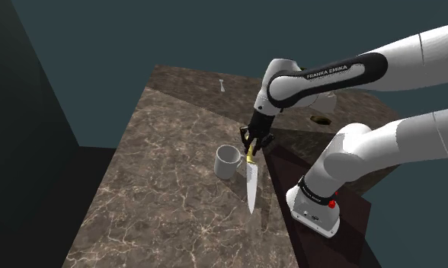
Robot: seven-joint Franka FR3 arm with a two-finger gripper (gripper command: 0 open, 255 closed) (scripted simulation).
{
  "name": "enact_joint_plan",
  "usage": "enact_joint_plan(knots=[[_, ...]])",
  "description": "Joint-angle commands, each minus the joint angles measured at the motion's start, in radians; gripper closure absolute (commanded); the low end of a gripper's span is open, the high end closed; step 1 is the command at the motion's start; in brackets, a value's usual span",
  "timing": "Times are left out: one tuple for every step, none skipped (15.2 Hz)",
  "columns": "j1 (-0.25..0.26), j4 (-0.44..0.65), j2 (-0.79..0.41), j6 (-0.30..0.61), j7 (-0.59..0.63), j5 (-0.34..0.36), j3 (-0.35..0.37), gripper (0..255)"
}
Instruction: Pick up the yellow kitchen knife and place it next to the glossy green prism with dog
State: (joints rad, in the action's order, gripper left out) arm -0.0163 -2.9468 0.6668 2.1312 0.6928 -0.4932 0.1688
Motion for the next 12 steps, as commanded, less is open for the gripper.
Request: enact_joint_plan(knots=[[-0.007,0.014,0.026,-0.04,0.011,0.015,-0.005,255],[-0.009,0.022,0.038,-0.059,0.017,0.02,-0.007,255],[-0.011,0.029,0.049,-0.077,0.022,0.026,-0.009,255],[-0.013,0.037,0.06,-0.095,0.028,0.031,-0.011,255],[-0.014,0.04,0.064,-0.101,0.03,0.033,-0.012,255],[-0.038,0.044,0.058,-0.108,0.003,0.057,-0.035,255],[-0.062,0.049,0.049,-0.113,-0.023,0.082,-0.058,255],[-0.085,0.056,0.039,-0.118,-0.049,0.106,-0.08,255],[-0.108,0.064,0.027,-0.122,-0.076,0.13,-0.102,255],[-0.131,0.074,0.013,-0.125,-0.101,0.153,-0.124,255],[-0.152,0.085,-0.003,-0.127,-0.127,0.176,-0.145,255],[-0.173,0.098,-0.021,-0.129,-0.152,0.198,-0.166,255]])
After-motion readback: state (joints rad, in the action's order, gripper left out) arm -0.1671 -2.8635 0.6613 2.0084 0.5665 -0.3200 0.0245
